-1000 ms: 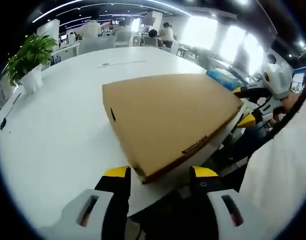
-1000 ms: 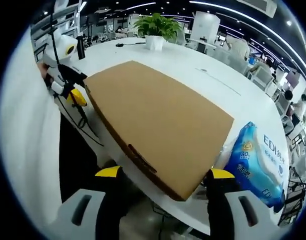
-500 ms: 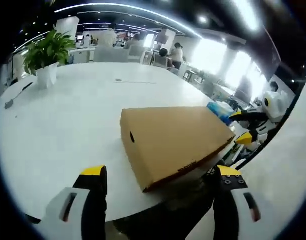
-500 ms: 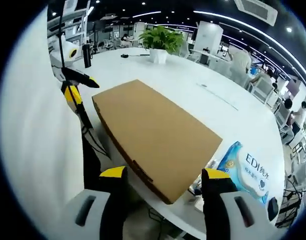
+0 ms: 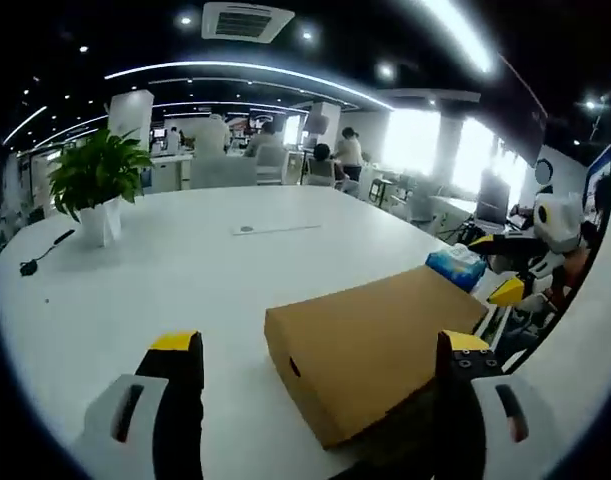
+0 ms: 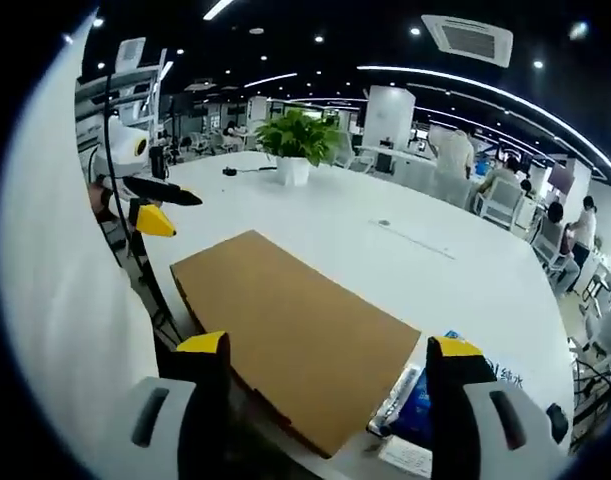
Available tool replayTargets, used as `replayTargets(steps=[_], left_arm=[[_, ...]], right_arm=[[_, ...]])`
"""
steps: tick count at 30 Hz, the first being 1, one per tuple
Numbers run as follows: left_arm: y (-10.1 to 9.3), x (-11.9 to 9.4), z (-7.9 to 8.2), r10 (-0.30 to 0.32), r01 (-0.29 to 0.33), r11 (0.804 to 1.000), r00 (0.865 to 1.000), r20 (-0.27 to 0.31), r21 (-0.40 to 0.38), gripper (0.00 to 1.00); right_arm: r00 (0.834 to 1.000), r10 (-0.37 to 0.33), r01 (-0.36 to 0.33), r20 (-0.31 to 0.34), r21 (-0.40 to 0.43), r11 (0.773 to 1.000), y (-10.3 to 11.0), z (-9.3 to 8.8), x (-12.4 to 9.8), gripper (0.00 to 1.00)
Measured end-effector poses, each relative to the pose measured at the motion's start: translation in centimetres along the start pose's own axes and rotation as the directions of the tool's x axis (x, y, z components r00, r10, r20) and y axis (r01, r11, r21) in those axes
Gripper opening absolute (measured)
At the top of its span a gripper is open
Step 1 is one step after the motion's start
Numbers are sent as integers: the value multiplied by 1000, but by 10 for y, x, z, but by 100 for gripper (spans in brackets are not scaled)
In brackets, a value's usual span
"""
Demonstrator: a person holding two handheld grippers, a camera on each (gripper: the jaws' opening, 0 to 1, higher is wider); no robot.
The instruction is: Operate the shoe box by opening the lid, removing the specified soft item, and placing it in the target area until the item is outside and the box remains undamaged.
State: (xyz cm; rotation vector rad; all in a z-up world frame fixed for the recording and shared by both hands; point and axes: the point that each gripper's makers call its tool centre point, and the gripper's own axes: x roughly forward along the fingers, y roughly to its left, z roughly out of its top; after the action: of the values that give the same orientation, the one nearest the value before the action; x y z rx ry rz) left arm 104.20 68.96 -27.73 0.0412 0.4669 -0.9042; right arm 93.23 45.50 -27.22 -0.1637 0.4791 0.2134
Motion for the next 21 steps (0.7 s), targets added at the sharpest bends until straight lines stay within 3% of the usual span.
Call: replayTargets(steps=[3, 10, 13, 14, 16, 21], left_arm=[[3, -2, -4, 15, -15, 1000, 1000, 1, -22, 99], [9, -5, -10, 57, -57, 998, 998, -20, -25, 99], [9, -3, -9, 55, -55, 998, 998, -18, -14, 99], [6, -1, -5, 40, -40, 999, 999, 6, 3, 99], [-5, 4, -9, -30, 30, 998, 999, -18, 46, 99], [-10, 3, -1, -44, 44, 997, 999, 5, 57, 99]], right_arm=[[995, -64, 57, 79, 85, 995, -16, 8, -5, 86], [980, -93, 86, 178, 44, 995, -27, 24, -7, 91], [976, -89, 92, 197, -7, 996, -27, 27, -5, 92], [976, -97, 102, 197, -18, 995, -28, 26, -4, 92], [979, -107, 113, 174, -26, 993, -28, 22, -1, 91], [979, -120, 132, 163, -70, 989, -24, 22, 1, 90]])
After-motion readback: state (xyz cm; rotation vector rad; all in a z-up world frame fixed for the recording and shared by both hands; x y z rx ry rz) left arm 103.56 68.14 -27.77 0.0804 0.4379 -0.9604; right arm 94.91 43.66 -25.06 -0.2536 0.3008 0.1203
